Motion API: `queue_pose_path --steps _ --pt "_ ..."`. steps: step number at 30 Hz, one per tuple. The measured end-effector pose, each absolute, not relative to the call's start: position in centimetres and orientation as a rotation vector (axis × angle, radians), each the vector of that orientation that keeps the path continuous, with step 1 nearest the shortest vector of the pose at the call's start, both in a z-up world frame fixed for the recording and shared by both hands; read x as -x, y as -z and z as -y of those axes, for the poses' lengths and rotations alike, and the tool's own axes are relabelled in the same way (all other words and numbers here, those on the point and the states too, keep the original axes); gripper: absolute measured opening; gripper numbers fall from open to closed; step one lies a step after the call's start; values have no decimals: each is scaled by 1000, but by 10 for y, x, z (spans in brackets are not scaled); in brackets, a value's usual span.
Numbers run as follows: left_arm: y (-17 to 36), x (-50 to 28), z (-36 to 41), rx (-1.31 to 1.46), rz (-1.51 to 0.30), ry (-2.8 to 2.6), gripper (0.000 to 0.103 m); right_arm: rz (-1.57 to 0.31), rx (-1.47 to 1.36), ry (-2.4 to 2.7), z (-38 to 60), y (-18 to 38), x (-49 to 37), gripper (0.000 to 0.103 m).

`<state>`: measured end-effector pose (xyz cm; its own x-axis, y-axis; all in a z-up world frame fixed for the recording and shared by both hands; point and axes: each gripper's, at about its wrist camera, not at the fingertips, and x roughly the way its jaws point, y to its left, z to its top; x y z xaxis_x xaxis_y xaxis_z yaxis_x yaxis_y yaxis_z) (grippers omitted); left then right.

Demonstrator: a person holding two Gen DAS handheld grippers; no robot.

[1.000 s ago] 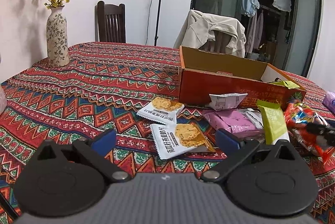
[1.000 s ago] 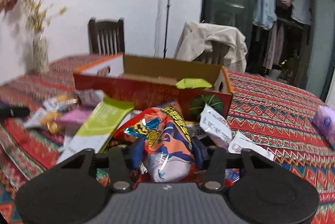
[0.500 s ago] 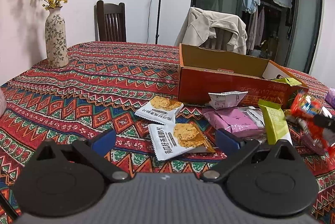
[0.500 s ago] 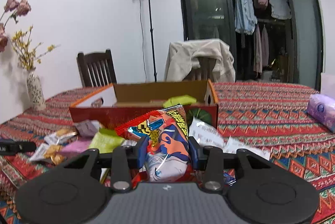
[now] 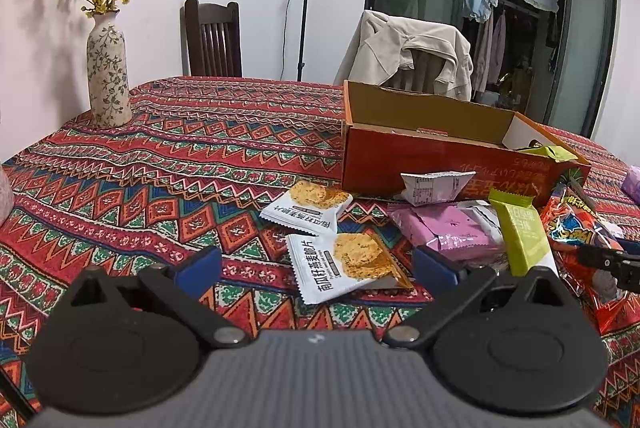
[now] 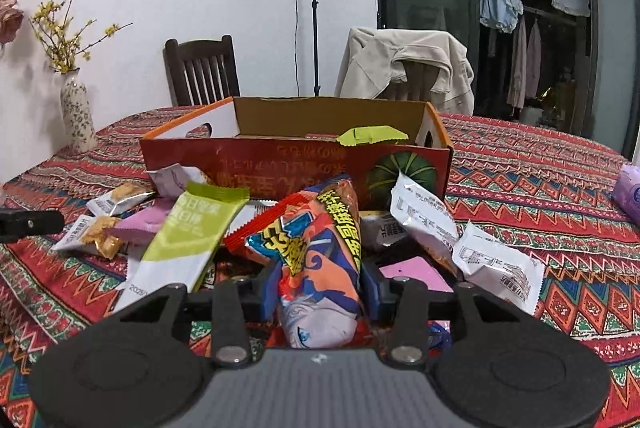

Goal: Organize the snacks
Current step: 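Grasp a white biscuit packet with the left tool while the right tool holds the chip bag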

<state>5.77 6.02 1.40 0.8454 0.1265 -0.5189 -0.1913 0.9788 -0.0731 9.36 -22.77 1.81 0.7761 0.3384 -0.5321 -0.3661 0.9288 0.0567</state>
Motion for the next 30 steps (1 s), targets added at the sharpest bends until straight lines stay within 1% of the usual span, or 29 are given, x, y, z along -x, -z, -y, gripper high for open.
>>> queue_pose_path --steps 3,8,12,24,25,27,28,29,30 --pt "-13 -61 -59 120 -555 -170 103 -537 38 -366 230 -17 -89 38" --pt "-8 -74 -58 126 -607 -185 103 -457 -21 -344 240 -21 -79 38" --pt "-4 -85 -52 126 -634 -184 103 -445 -59 -343 247 -22 -79 38" --pt "15 -121 -37 77 -736 -229 102 -430 -48 -350 244 -22 -77 38" --pt "14 -121 -37 79 -736 -227 101 -430 -47 -350 244 -22 -77 38" --pt "14 -118 -39 82 -724 -232 92 -430 -44 -351 244 -22 -77 38" --pt "13 -117 -39 82 -716 -231 83 -431 -41 -351 243 -22 -77 38" --pt "12 -115 -39 83 -708 -229 78 -431 -39 -351 243 -22 -77 38" --pt "11 -114 -40 85 -703 -224 76 -432 -37 -352 243 -22 -77 38"
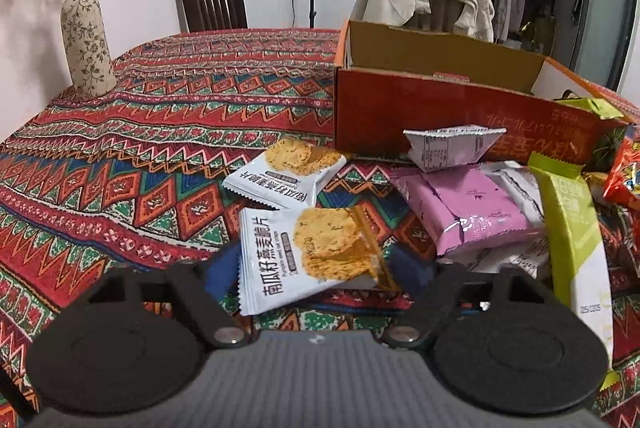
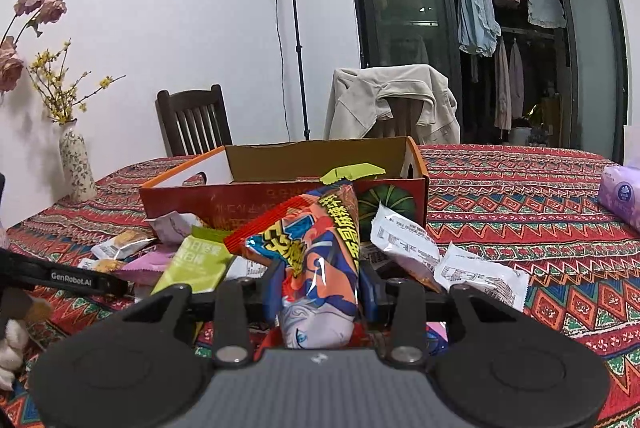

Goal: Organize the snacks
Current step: 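Grasp a white biscuit packet with the left tool while the right tool holds the chip bag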

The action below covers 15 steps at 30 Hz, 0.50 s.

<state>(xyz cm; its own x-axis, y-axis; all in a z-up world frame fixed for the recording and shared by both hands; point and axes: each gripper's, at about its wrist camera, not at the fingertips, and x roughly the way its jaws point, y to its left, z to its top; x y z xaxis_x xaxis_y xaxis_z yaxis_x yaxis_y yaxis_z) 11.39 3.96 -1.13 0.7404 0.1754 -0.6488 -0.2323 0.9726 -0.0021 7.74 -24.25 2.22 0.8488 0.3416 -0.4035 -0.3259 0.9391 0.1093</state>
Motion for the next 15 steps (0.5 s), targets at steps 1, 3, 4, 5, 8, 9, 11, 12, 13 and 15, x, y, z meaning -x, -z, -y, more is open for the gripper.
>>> queue_pose_path --steps 1,3,4,5,8,9,11,12,13,15 --pt "11 -113 -39 82 -696 -219 73 -432 -35 -352 242 -22 -77 38" --pt "11 -110 -38 77 -688 -213 69 -432 -32 -353 242 -22 -77 38" --pt "10 -109 -38 78 -686 -207 66 -431 -30 -353 242 -22 -77 38" --pt "10 -108 -37 77 -684 -202 64 -430 -27 -353 242 -22 -77 38" --pt "9 -104 -36 73 -679 -200 61 -427 -21 -353 241 -22 -76 38" --pt "9 -103 -36 73 -677 -200 61 -425 -19 -352 241 -22 -75 38" --pt "8 -100 -37 77 -672 -201 60 -420 -15 -352 240 -22 -75 38" --pt "7 -98 -38 80 -668 -200 60 -417 -11 -351 239 -22 -74 38" --pt "6 -96 -38 82 -663 -199 60 -412 -6 -350 239 -23 -73 38" --pt "4 -92 -39 84 -650 -195 60 -401 6 -350 237 -23 -70 38"
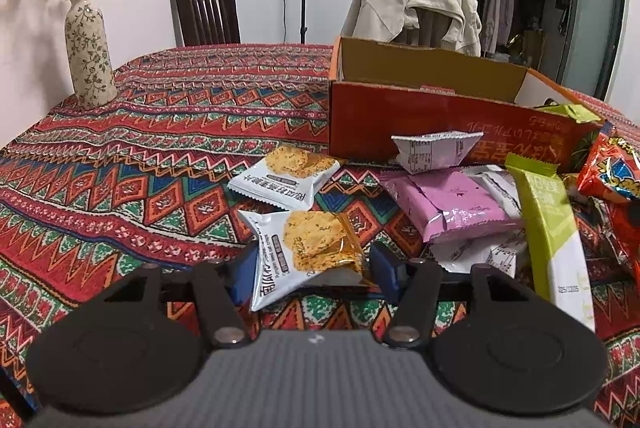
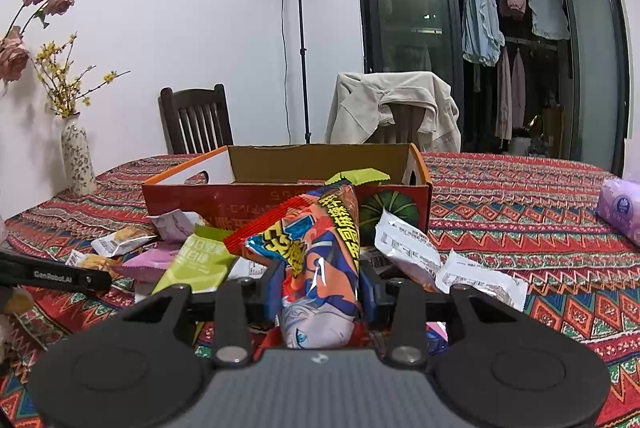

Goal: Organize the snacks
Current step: 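Grasp a white biscuit packet with the left tool while the right tool holds the chip bag, then carry both packets over the box and open both tools to drop them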

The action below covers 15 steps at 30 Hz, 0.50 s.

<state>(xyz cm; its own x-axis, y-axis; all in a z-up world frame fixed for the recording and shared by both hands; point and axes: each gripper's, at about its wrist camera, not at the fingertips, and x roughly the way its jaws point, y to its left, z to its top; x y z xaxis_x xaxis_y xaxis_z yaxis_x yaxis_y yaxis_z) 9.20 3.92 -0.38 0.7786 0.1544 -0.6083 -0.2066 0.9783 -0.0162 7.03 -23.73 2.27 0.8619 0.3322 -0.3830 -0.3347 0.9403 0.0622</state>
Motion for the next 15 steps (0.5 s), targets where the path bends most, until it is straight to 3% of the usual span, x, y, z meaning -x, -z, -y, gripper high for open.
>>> queue_pose_path --steps 15 --pt "-39 -75 -30 81 -490 -129 60 -344 -5 -358 235 -46 -64 38"
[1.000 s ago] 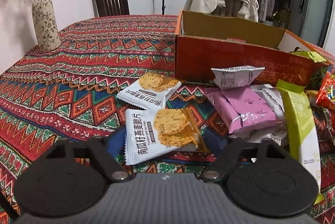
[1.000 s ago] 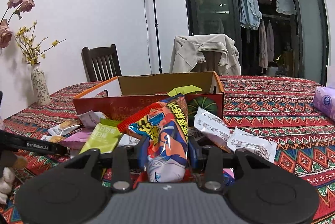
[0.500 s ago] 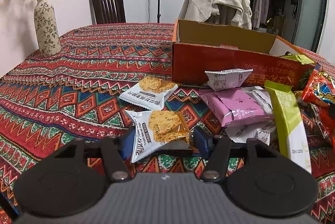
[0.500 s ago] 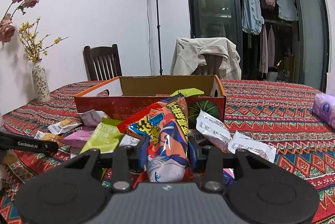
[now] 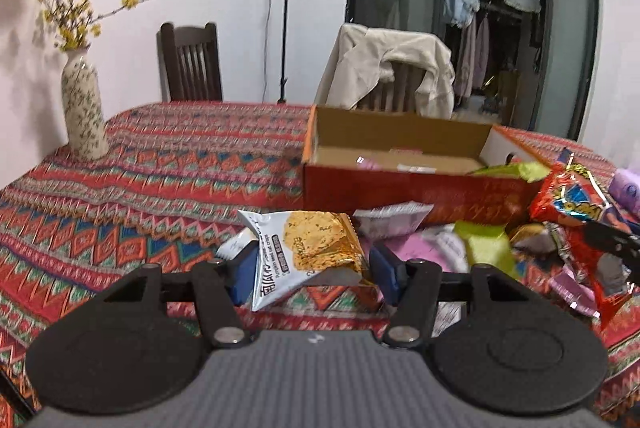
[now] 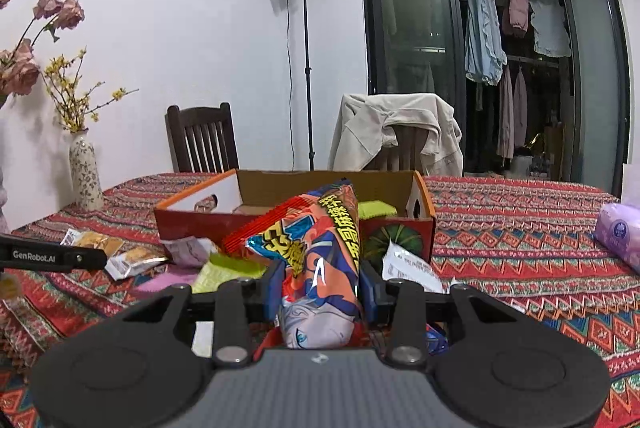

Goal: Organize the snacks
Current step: 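Carry both packets over the box and open both tools to drop them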

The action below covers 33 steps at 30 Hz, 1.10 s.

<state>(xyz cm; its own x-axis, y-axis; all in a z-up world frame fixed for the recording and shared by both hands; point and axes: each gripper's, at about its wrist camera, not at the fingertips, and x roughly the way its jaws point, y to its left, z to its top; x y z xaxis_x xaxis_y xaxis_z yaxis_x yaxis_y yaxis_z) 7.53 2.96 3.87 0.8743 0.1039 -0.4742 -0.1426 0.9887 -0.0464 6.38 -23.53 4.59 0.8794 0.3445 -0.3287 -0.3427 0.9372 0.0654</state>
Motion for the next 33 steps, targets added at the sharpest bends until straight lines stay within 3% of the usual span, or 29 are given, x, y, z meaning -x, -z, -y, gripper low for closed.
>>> queue_pose_path --steps 21,33 --pt "-97 -162 -6 86 -396 -58 60 -272 -29 -340 218 -102 -144 38" --pt "-101 -234 -8 141 -408 -60 60 -315 -59 -305 202 -99 -221 38"
